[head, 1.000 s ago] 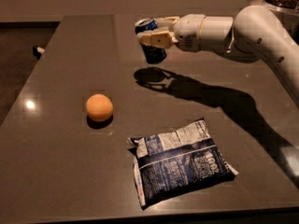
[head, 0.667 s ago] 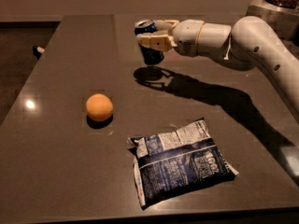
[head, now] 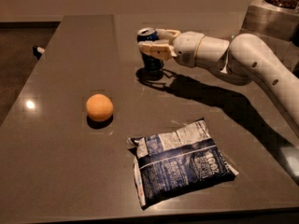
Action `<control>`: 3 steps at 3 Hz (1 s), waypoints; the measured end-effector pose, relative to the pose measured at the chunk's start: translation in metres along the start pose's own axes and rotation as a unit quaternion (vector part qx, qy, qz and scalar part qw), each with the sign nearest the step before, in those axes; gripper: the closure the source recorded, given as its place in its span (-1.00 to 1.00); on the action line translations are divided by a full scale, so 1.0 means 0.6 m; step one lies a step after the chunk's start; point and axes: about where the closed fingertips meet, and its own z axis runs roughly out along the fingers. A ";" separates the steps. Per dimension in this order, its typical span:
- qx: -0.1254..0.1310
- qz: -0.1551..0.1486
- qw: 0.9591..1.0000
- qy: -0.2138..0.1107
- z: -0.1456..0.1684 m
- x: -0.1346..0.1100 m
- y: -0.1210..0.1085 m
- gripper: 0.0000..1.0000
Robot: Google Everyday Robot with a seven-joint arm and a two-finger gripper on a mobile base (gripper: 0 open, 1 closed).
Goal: Place pepsi can upright
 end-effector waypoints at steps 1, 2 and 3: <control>0.009 0.010 1.000 0.001 -0.003 0.021 -0.006 -0.30; 0.007 0.011 1.000 0.001 0.001 0.021 -0.004 -0.74; 0.005 0.010 1.000 0.000 0.004 0.020 -0.001 -1.00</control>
Offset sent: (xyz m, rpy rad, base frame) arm 0.0023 -0.0036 -0.0114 0.0090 0.0162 -0.0173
